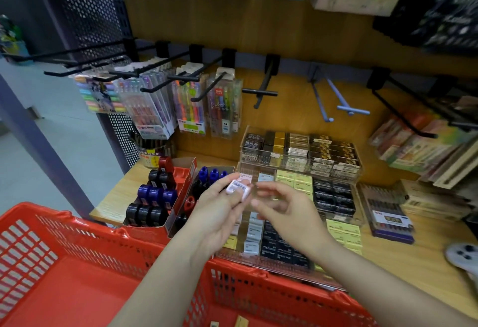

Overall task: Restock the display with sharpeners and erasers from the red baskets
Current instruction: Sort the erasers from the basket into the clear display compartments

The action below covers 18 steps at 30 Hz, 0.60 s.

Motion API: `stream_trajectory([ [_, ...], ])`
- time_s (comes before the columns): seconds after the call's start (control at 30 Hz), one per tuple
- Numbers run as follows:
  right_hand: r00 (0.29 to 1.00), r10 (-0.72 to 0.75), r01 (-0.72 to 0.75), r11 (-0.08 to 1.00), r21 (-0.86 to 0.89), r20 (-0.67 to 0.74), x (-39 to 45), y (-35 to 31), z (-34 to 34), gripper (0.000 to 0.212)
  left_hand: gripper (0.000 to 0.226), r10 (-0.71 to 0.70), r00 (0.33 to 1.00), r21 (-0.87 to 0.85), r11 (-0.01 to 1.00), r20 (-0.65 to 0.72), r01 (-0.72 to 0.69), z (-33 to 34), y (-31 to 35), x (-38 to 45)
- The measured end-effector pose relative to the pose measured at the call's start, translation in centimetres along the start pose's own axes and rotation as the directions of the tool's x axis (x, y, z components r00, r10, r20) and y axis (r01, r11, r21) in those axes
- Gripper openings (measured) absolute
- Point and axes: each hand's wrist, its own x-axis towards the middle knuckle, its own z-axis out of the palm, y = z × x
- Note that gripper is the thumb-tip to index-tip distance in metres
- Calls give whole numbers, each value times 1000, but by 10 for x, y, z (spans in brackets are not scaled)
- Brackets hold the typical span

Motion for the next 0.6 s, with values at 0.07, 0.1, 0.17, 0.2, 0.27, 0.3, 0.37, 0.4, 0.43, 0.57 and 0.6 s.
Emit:
stream_trajectory([
  [0.07, 999, 45, -44, 995, 91, -10, -2, -5, 2, 27, 38, 24, 999, 57, 998, 38, -26, 5, -2, -5],
  [0.1, 998, 68, -65, 990, 128, -19, -2, -7, 3, 27, 37, 28, 998, 78, 996, 54, -33, 7, -2, -7],
  [0.17, 994, 96, -87, 984, 157, -49, 0, -11, 4, 24, 36, 30, 997, 105, 994, 73, -38, 9, -3, -9],
  [0.2, 992, 110, -99, 983, 156, -66, 1, -11, 4, 20, 35, 30, 996, 122, 992, 82, -40, 11, -3, -10],
  [0.27, 976, 203, -184, 963, 196, -80, 5, -10, 3, 13, 35, 25, 994, 147, 988, 107, -40, 12, -3, -9],
  [0.3, 960, 278, -258, 929, 264, -42, 8, -11, 3, 13, 35, 27, 993, 149, 988, 117, -44, 13, -3, -8],
  [0.37, 921, 381, -379, 836, 396, 79, 12, -12, 1, 18, 38, 33, 993, 152, 987, 110, -50, 13, -3, -5],
  [0.4, 926, 368, -369, 843, 392, 79, 12, -12, 0, 19, 40, 35, 996, 167, 985, 87, -49, 13, -4, -2],
  [0.43, 950, 311, -303, 903, 304, 25, 14, -10, 0, 20, 39, 33, 998, 194, 980, 60, -44, 12, -4, 0],
  [0.57, 971, -156, 93, 944, -315, -182, 10, -8, 0, 19, 30, -30, 995, 202, 979, 92, 11, 12, -4, 4],
  [0.6, 967, -190, 126, 934, -335, -167, 10, -7, 1, 21, 28, -22, 996, 218, 976, 92, 1, 11, -4, 5],
])
